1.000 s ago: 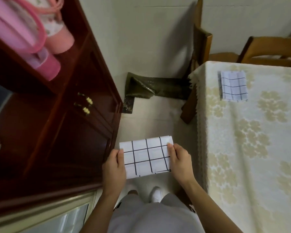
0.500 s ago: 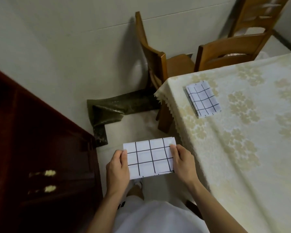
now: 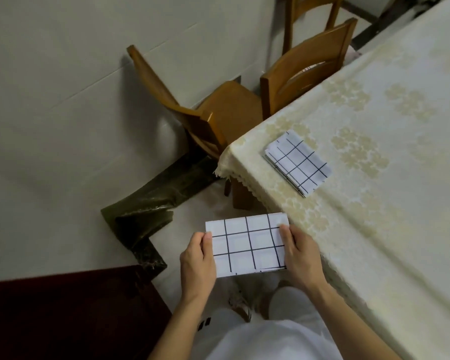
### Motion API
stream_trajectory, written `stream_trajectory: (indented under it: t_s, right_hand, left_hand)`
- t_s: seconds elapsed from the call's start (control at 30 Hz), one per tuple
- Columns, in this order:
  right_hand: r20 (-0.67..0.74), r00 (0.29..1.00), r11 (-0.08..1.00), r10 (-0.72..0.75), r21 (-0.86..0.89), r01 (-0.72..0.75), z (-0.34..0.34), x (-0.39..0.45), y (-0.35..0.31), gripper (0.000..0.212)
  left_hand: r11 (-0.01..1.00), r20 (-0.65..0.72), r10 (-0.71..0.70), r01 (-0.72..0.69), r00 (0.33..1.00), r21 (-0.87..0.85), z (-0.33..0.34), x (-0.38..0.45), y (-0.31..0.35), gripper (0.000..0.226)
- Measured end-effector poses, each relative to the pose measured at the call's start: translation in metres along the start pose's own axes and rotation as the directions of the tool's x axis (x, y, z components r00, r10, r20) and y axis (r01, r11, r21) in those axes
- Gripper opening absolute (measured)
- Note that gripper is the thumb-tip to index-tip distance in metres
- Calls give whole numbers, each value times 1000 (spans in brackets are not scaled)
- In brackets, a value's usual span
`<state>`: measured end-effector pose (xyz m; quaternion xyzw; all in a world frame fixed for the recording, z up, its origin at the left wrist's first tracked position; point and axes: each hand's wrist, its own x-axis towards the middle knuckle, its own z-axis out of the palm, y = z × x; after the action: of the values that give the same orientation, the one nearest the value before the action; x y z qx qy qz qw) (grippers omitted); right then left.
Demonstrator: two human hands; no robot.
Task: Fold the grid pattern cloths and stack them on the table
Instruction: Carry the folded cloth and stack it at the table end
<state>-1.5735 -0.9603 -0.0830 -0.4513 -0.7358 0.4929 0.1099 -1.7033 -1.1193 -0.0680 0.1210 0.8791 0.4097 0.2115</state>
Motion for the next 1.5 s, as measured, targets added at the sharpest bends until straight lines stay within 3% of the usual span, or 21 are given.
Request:
stream_trajectory:
  t_s: [0.5, 0.7, 0.87, 1.2, 1.5]
  right_hand:
    - [-316, 911, 960, 265, 178, -217, -64, 96, 18, 41]
    - [-396, 871, 951, 290, 221, -217, -85, 120, 20, 42]
    - [-447, 828, 933, 340, 269, -238, -92, 133, 16, 42]
    - [-510, 711, 874, 483, 326, -360, -75, 161, 8, 40]
    - [-464, 615, 770, 637, 357, -529, -51, 193, 5, 25]
  left_hand:
    - [965, 331, 176, -228, 927, 127, 94, 124, 114, 24]
    - [946, 427, 218, -297, 877, 127, 123, 151, 148, 25]
    - [933, 504, 249, -344, 827, 103, 138, 176, 169, 26]
    - [946, 694, 133, -299, 708, 124, 159, 246, 187, 11]
    - [893, 736, 194, -428, 649, 142, 180, 295, 198, 3]
